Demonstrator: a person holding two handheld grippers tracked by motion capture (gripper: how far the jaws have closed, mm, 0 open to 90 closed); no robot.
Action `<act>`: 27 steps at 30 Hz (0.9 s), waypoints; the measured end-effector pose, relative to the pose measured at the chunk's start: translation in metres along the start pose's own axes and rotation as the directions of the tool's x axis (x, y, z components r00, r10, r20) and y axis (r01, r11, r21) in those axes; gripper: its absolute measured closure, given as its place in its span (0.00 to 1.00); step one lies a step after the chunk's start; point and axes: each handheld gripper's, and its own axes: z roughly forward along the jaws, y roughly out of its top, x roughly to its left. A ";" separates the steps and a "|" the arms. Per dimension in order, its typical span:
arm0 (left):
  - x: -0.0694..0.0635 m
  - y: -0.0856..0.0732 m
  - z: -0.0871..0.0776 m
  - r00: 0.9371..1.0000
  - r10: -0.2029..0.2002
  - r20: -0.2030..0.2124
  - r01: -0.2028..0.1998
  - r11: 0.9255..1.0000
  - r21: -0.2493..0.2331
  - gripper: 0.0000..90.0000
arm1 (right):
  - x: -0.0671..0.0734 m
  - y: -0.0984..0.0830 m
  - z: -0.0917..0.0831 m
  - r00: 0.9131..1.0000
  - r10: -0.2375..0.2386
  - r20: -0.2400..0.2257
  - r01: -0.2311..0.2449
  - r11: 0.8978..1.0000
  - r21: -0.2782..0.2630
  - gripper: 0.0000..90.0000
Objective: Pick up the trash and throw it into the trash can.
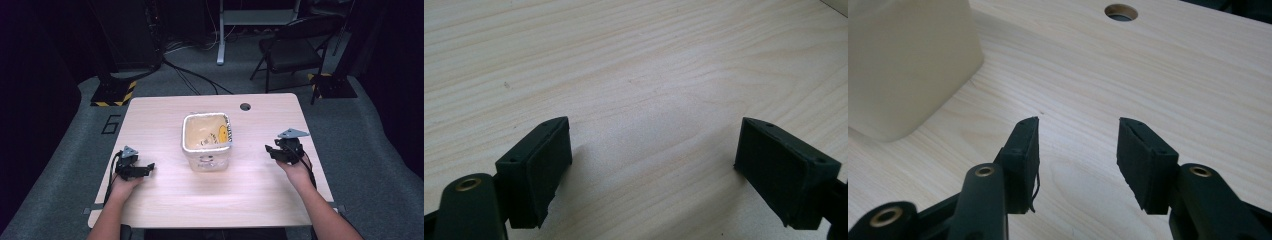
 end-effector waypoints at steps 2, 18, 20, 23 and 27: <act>0.000 0.000 0.000 1.000 0.002 0.001 -0.002 1.000 0.000 0.16 | -0.004 -0.007 0.001 1.000 0.011 0.014 -0.011 1.000 0.004 0.56; 0.000 0.000 0.000 1.000 0.000 0.000 0.000 1.000 0.000 0.16 | -0.014 -0.036 0.007 0.997 0.053 0.053 -0.055 0.998 0.036 0.53; 0.000 0.000 0.000 1.000 0.001 0.001 -0.001 1.000 0.000 0.16 | -0.015 -0.039 0.007 0.997 0.054 0.057 -0.056 0.998 0.038 0.52; 0.000 0.000 0.000 1.000 0.000 0.000 0.000 1.000 0.000 0.16 | -0.015 -0.042 0.008 0.996 0.056 0.065 -0.059 0.997 0.046 0.51; 0.000 0.000 0.000 1.000 0.002 0.001 -0.002 1.000 0.000 0.16 | -0.014 -0.048 0.011 0.996 0.034 0.078 -0.039 0.997 0.060 0.50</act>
